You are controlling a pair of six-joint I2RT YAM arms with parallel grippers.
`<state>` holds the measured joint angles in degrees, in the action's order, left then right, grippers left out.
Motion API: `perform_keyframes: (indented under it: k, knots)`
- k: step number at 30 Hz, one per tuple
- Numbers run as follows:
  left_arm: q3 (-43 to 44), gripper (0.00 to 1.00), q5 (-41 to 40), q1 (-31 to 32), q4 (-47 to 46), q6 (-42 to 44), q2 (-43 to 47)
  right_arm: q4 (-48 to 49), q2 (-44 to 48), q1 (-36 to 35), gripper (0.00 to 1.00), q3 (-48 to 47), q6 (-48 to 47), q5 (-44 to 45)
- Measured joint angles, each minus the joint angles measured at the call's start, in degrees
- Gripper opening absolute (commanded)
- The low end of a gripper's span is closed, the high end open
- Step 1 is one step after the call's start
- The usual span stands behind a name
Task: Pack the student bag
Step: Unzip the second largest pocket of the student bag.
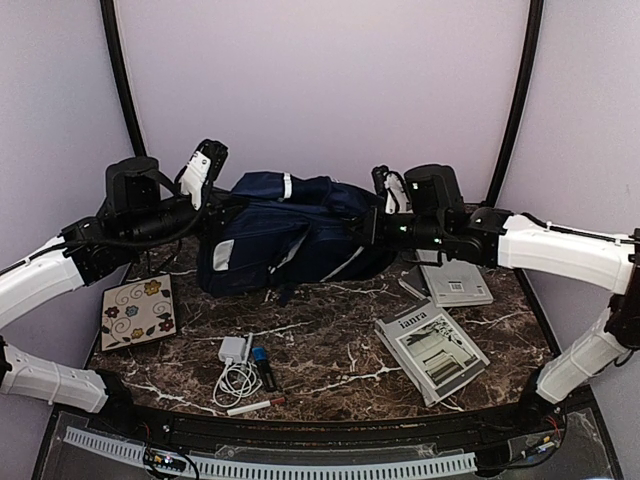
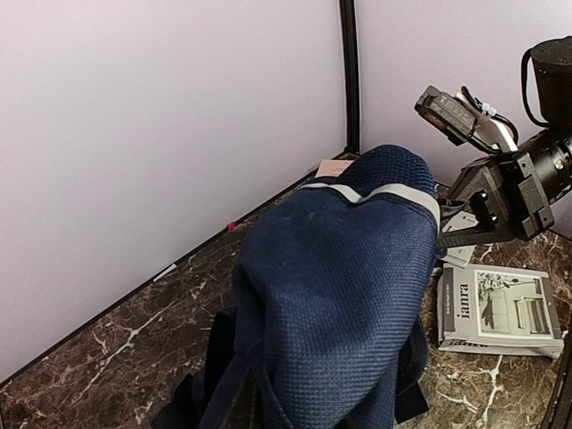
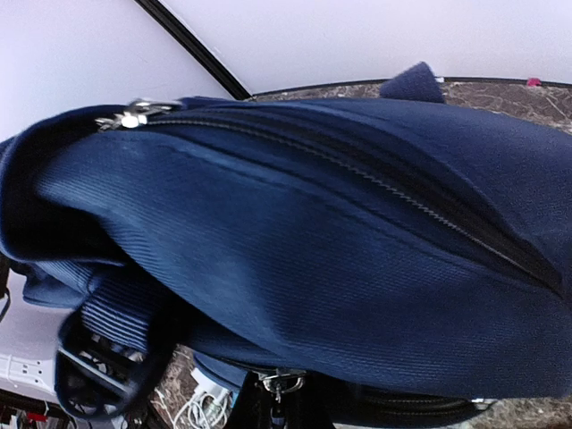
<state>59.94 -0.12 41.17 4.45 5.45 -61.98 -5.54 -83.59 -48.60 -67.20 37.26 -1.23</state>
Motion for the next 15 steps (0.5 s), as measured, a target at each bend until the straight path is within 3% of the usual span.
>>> perform_keyframes:
  k: [6,15]
  knots:
    - [0.57,0.0,-3.48,-0.11,1.68,2.99,1.49,-7.5,4.7,3.74,0.0,2.78,-6.99,-5.14]
    - [14.6,0.0,-5.73,-0.02,15.37,4.46,-3.56,-11.19,9.92,6.73,0.0,6.14,-14.91,-14.23]
